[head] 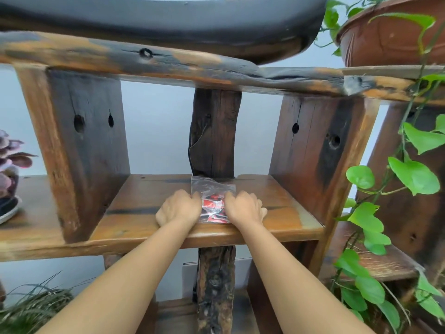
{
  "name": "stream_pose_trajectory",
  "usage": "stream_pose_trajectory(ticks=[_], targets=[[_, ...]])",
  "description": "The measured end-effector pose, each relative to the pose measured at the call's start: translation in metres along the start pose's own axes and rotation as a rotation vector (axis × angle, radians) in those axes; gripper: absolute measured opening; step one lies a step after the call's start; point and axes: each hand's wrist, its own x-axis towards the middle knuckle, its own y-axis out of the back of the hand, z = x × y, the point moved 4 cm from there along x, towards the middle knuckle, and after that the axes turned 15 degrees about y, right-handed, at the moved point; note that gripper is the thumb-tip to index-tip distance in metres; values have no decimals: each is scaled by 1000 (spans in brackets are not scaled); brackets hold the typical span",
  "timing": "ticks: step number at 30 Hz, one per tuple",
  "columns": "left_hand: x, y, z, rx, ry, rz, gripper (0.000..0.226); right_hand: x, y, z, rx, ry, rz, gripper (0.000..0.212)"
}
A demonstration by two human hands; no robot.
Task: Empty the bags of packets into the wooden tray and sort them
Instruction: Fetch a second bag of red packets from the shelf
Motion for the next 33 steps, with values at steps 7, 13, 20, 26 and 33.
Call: stream_pose_trajectory(ticks=[7, 13, 20, 26, 33], targets=[[-21, 8, -9, -225, -33, -144, 31, -30, 12, -12, 411, -14, -6, 40], [-53, 10, -19, -712, 146, -345, 51, -68, 20, -24, 800, -34, 20, 8], [-111, 22, -45, -1112, 335, -441, 28, -126, 33, -33, 1136, -102, -27, 30], [-164, 39, -77, -1172, 372, -535, 24, -186, 47, -26, 1258, -163, -72, 23], [-212, 50, -116, -1058, 273, -597, 17, -251, 45, -21, 1302, -217, -92, 23]])
